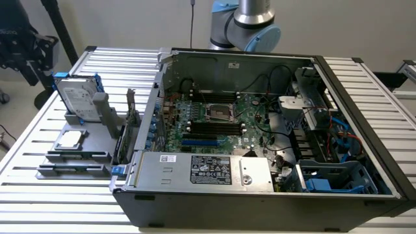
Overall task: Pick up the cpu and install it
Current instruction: 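Pick up the cpu and move it towards the insertion slot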
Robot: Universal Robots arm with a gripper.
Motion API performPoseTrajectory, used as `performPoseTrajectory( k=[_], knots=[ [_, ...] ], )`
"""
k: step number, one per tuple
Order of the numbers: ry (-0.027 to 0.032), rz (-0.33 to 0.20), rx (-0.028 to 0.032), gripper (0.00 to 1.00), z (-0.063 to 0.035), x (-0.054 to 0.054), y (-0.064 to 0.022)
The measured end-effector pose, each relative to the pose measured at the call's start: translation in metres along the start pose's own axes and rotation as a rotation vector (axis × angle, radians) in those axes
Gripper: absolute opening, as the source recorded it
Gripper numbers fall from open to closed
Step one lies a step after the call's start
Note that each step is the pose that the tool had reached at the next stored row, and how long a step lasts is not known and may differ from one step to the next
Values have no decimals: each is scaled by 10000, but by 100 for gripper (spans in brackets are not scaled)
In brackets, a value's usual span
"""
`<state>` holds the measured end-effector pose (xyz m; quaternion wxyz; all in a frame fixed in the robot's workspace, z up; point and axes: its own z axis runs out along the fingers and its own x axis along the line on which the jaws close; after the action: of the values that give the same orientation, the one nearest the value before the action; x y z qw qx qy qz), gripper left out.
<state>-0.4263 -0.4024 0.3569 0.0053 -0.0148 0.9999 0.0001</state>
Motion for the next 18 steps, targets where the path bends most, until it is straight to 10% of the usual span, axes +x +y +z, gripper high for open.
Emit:
performPoseTrajectory(
  k=[7, 18],
  knots=[
    [1, 0, 7, 65, 123, 1, 0],
    [2, -30, 7, 65, 322, 4, 0]
  ],
)
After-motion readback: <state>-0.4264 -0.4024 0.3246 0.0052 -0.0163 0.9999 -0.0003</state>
